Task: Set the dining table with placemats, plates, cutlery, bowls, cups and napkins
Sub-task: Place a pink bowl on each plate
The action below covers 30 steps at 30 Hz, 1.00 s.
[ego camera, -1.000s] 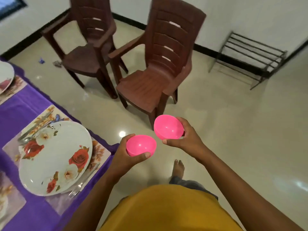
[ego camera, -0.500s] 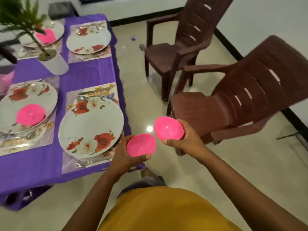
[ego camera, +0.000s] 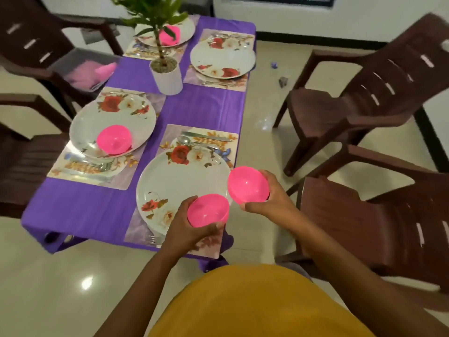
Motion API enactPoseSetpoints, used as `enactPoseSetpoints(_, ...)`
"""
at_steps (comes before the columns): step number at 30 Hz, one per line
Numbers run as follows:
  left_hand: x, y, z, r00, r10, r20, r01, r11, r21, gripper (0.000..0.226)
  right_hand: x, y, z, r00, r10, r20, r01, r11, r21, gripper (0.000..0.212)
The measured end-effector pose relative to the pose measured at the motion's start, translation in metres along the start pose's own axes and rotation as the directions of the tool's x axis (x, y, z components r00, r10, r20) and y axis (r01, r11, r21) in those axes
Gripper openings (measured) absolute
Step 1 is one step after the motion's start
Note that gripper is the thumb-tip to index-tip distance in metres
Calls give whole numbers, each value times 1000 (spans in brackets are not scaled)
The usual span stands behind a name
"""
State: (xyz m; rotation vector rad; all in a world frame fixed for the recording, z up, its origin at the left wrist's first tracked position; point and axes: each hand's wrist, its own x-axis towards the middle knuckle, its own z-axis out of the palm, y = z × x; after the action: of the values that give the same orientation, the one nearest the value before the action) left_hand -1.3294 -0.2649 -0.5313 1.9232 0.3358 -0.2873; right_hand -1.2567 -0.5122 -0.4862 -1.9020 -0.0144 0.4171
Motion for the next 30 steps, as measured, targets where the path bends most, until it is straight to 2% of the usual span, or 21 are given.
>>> enactPoseSetpoints(6, 11, -4, -12, 966, -108, -233, 90, 992, -86, 120, 71, -29, 19, 984, -36, 176, 57, 992, -112, 96)
enactPoseSetpoints(9, 16, -7, -9, 914, -194, -355, 151, 978, -145, 109, 110, -35, 33, 975, -49, 216, 91, 978, -190, 101)
enactPoseSetpoints(16, 28, -2, 7, 764, -360, -536, 254, 931, -263, 118, 201, -44, 72, 906, -140, 399, 279, 907, -316, 109)
enactPoseSetpoints(20, 34, 10, 29, 680, -447, -582, 299, 893, -336, 116, 242, -45, 90, 829, -182, 529, 432, 810, -398, 121)
enactPoseSetpoints(25, 35, 22, 50, 611, -506, -609, 292, 859, -420, 114, 274, -48, 111, 704, -194, 683, 578, 716, -392, 110)
enactPoseSetpoints(30, 34, 30, 61, 504, -568, -651, 289, 821, -493, 114, 288, -44, 124, 614, -176, 769, 663, 644, -382, 117)
